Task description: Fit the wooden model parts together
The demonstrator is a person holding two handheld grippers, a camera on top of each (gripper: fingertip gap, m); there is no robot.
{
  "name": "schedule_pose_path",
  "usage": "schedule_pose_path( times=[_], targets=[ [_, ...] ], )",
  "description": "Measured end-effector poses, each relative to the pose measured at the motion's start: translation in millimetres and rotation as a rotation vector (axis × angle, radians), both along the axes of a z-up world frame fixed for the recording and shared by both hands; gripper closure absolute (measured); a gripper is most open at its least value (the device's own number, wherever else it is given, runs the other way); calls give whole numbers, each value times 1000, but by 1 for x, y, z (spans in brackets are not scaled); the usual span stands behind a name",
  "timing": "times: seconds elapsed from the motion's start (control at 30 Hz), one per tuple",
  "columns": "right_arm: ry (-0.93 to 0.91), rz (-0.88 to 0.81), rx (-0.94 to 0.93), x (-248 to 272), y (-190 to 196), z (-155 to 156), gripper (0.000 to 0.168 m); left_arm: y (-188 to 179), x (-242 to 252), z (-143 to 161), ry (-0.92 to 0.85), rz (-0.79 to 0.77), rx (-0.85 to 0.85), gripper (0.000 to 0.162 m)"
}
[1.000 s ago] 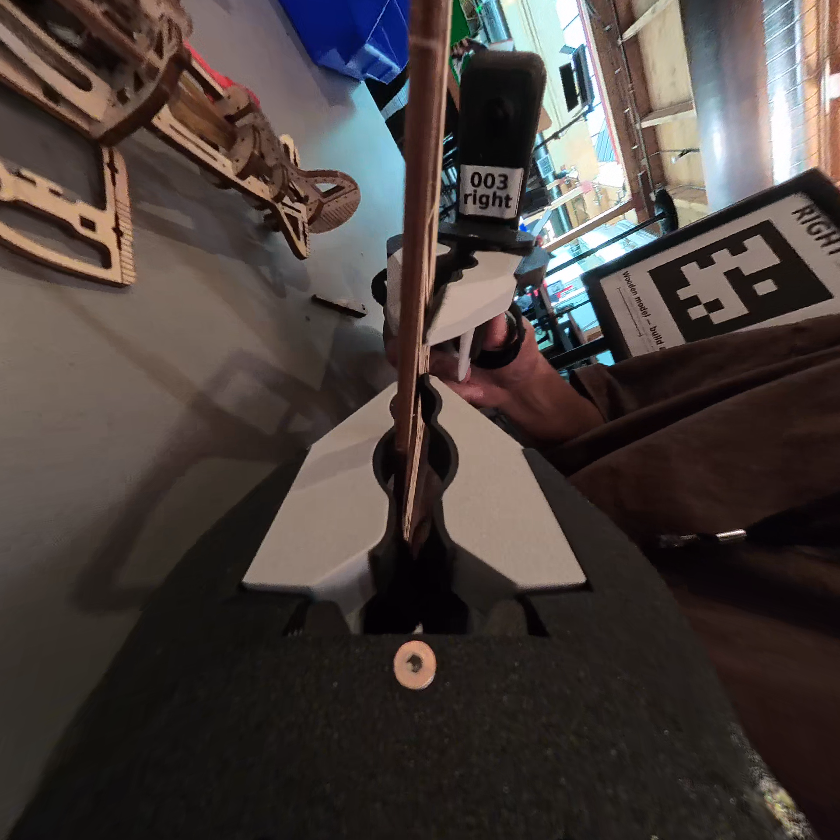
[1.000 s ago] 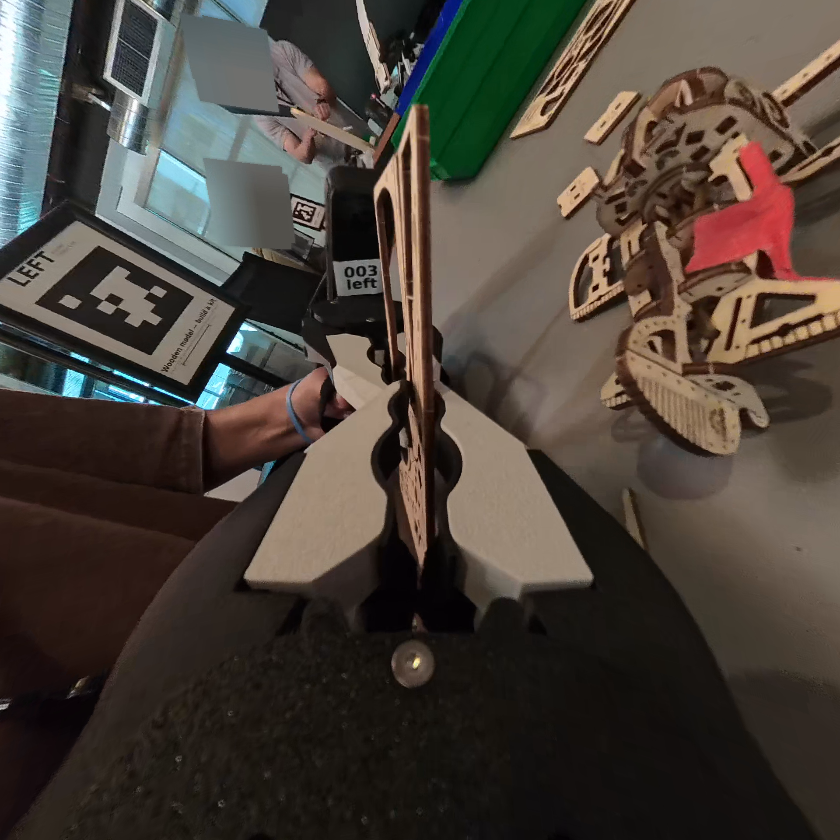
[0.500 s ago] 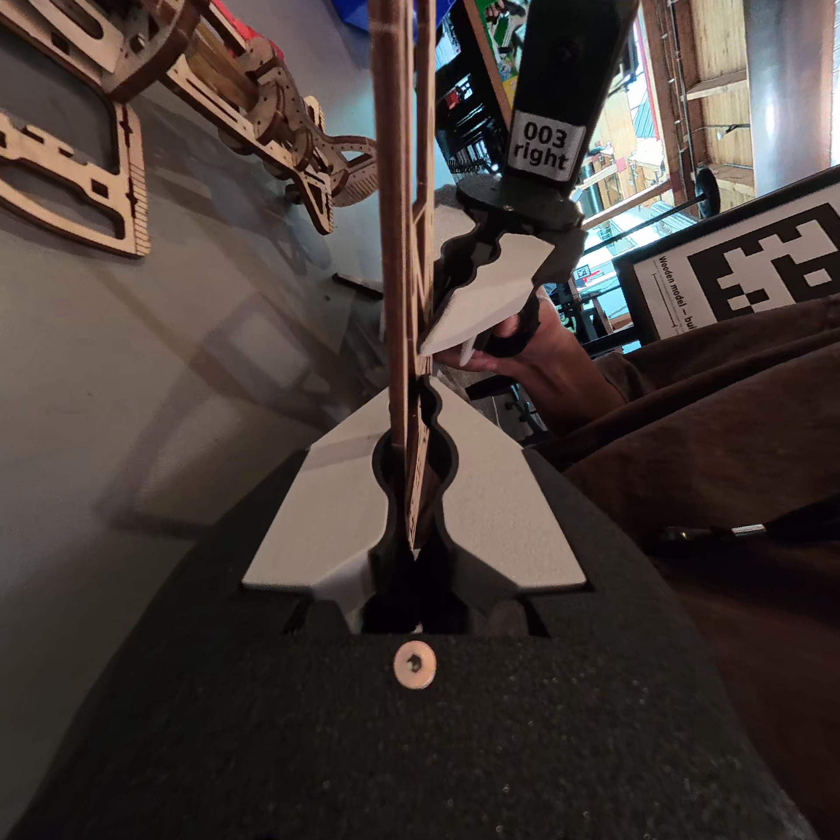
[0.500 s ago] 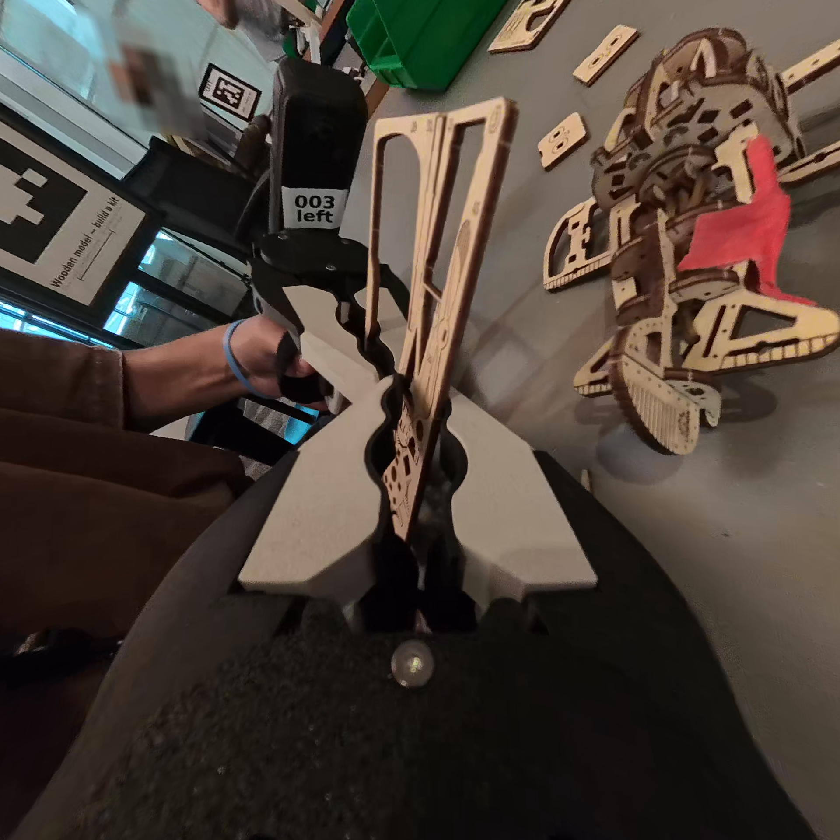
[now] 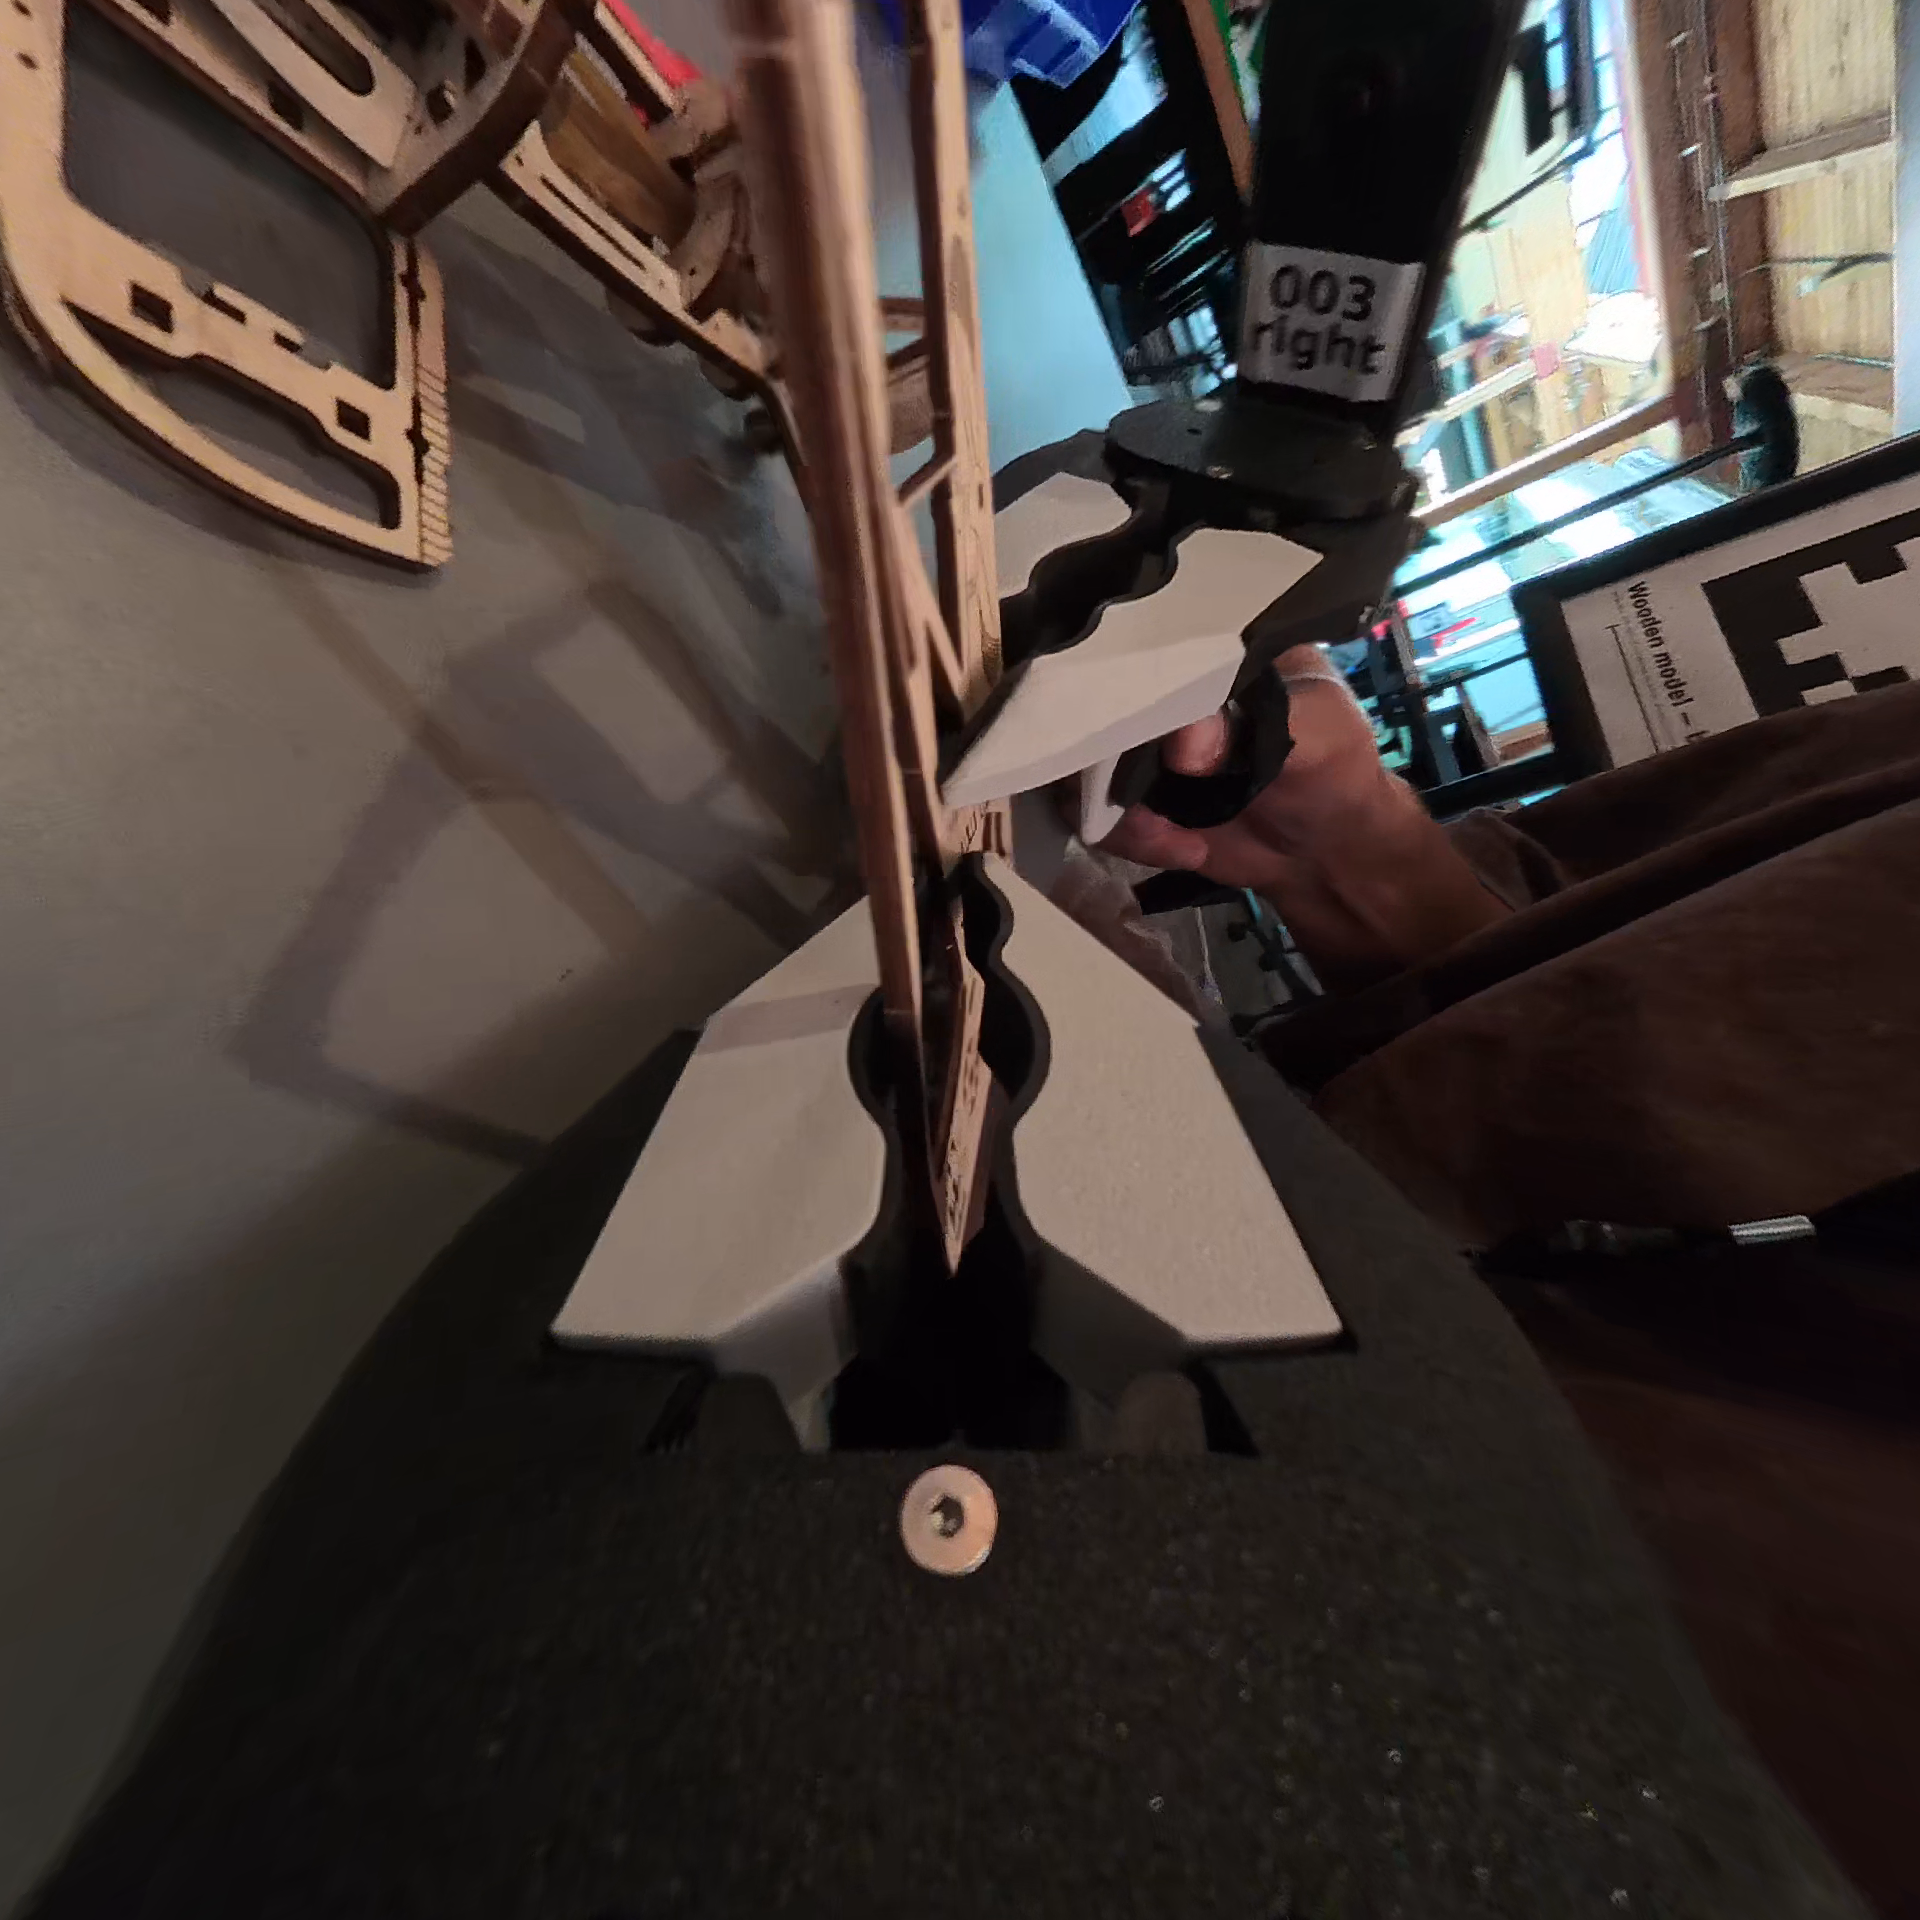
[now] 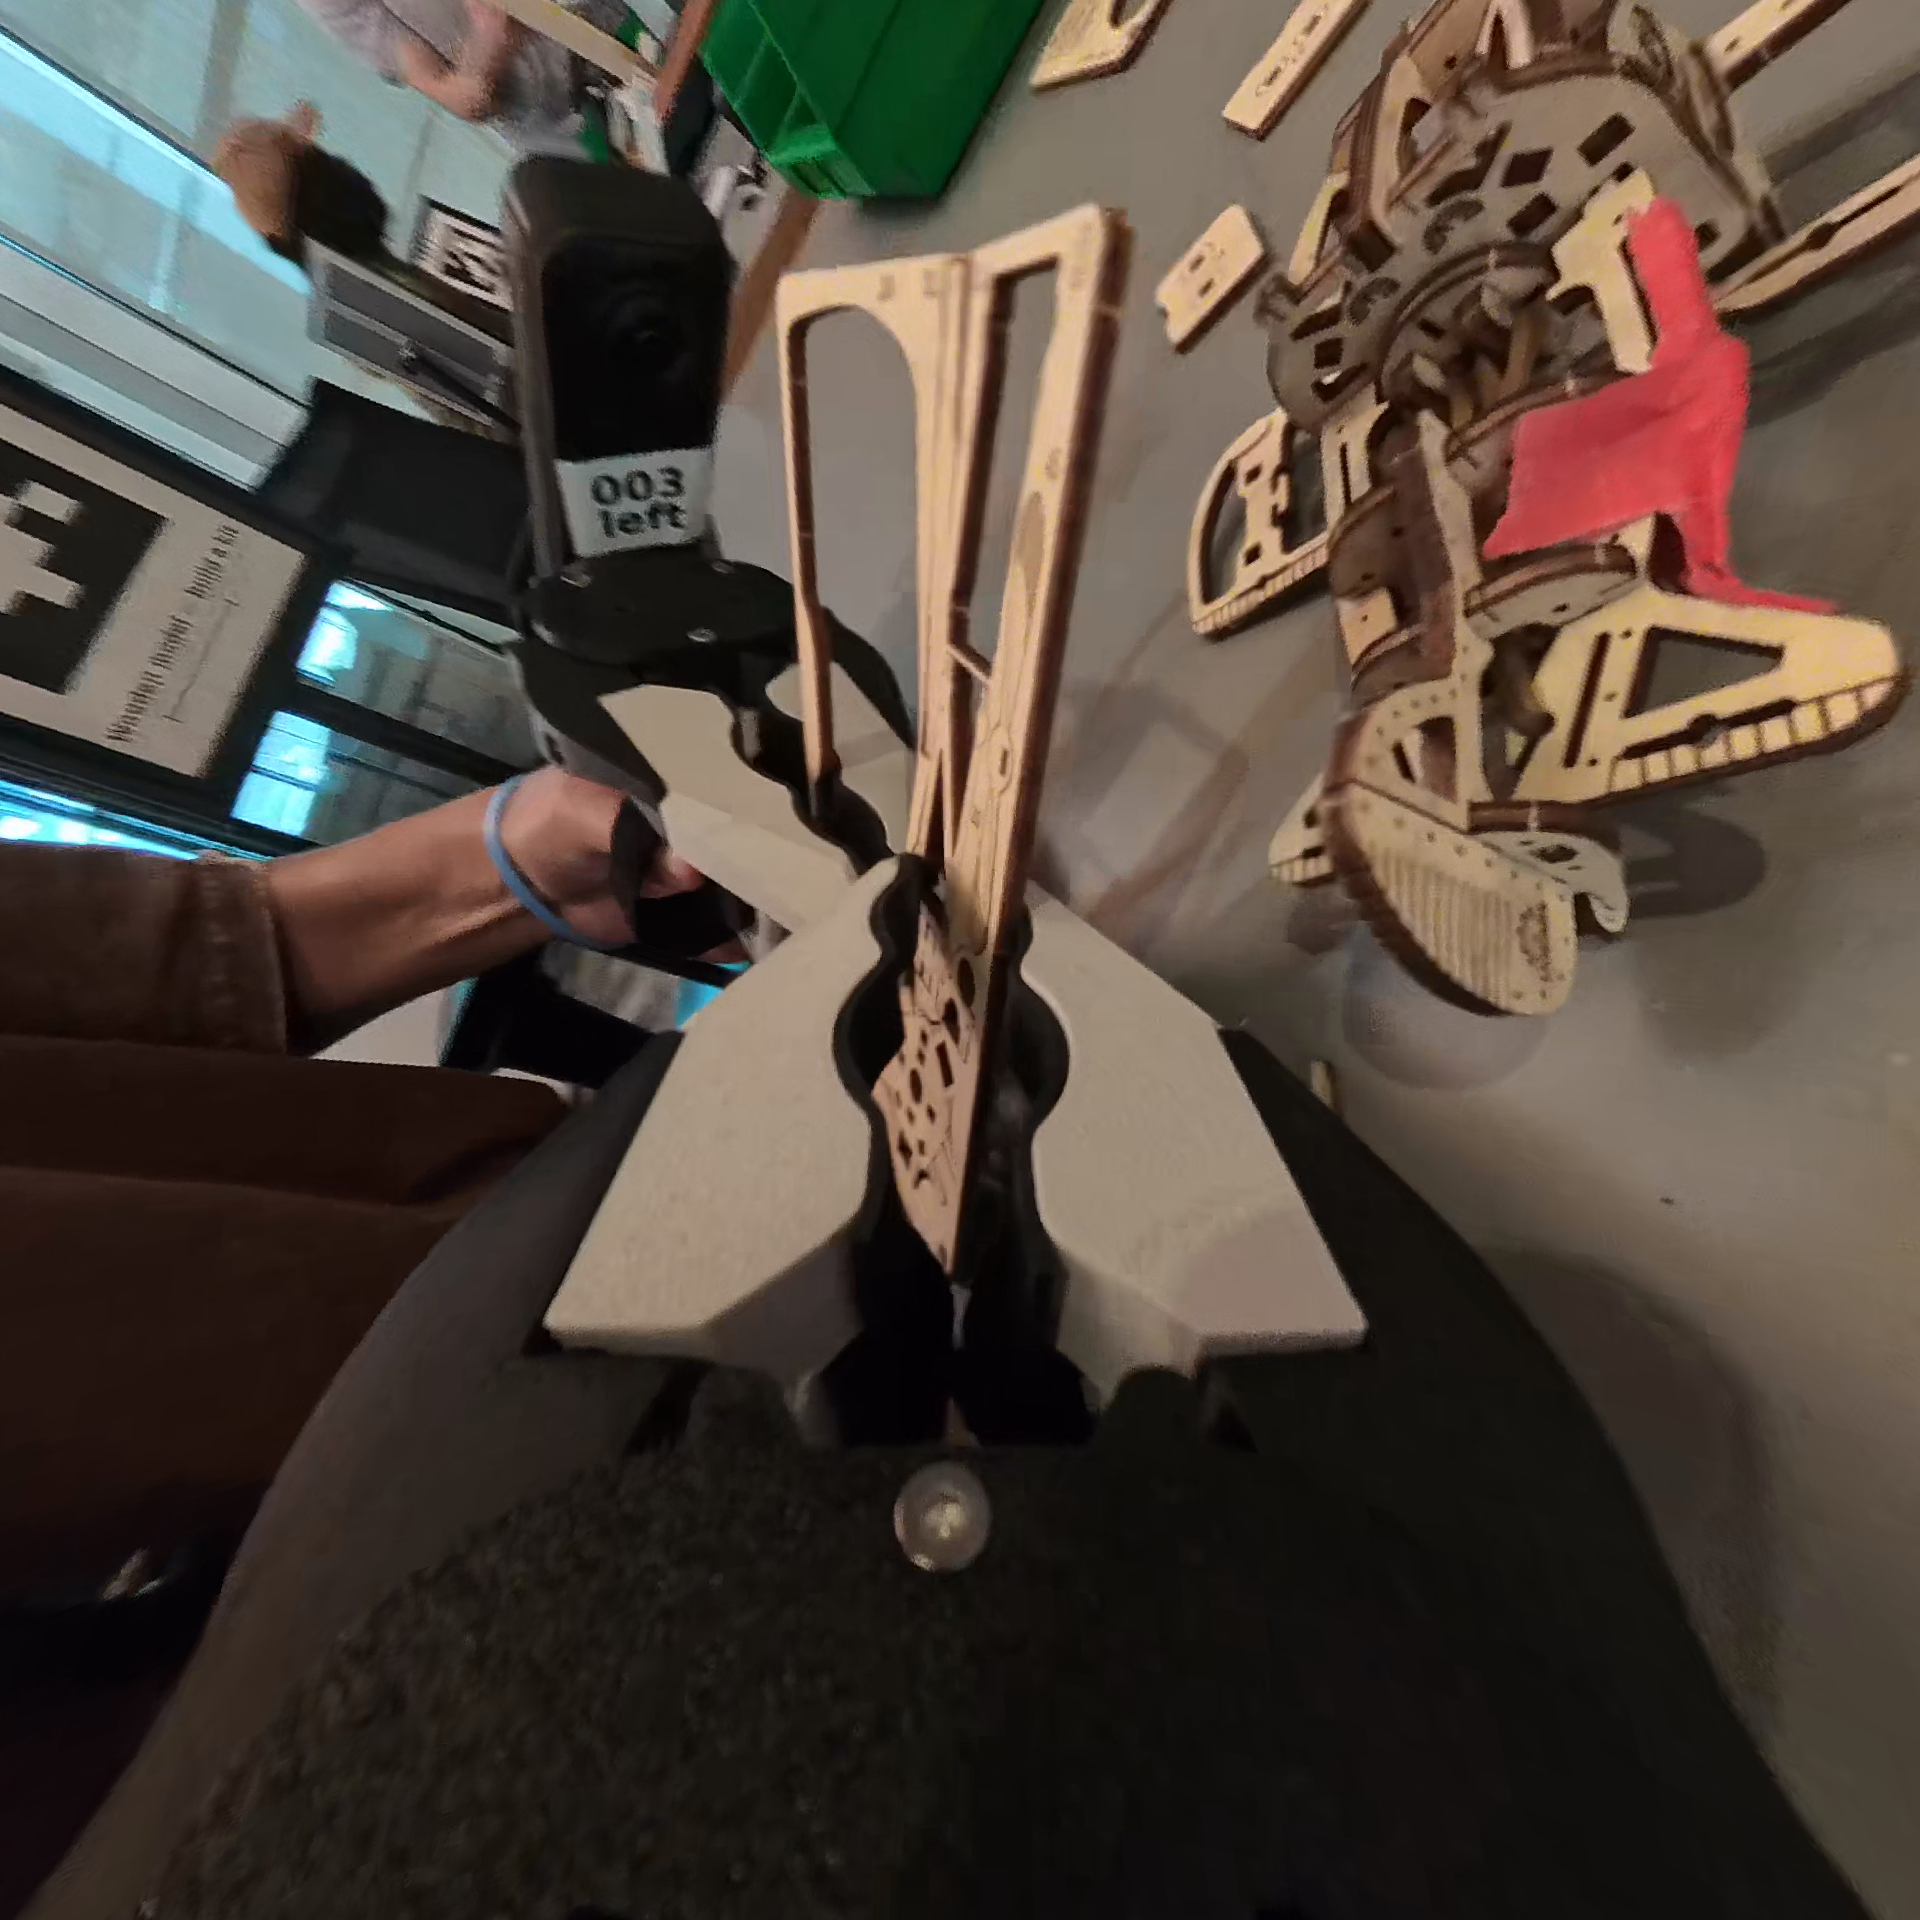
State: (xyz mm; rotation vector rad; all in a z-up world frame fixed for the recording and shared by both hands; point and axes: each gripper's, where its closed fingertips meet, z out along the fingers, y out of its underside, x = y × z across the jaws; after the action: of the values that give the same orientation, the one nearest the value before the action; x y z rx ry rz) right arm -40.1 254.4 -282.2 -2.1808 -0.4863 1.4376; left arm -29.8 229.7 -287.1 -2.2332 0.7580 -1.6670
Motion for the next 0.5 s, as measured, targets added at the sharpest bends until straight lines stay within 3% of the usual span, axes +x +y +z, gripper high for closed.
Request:
schedule_pose_path(
  times=[0.2,0.33,0.5],
  targets=[
    [183,-101,-78,17,14,17,149,4,0,6,-50,21,0,161],
    [175,-111,-73,13,17,16,144,4,1,5,-41,17,-8,161],
    [154,-159,-51,7,27,16,149,-4,6,3,-20,-29,17,161]
  ],
)
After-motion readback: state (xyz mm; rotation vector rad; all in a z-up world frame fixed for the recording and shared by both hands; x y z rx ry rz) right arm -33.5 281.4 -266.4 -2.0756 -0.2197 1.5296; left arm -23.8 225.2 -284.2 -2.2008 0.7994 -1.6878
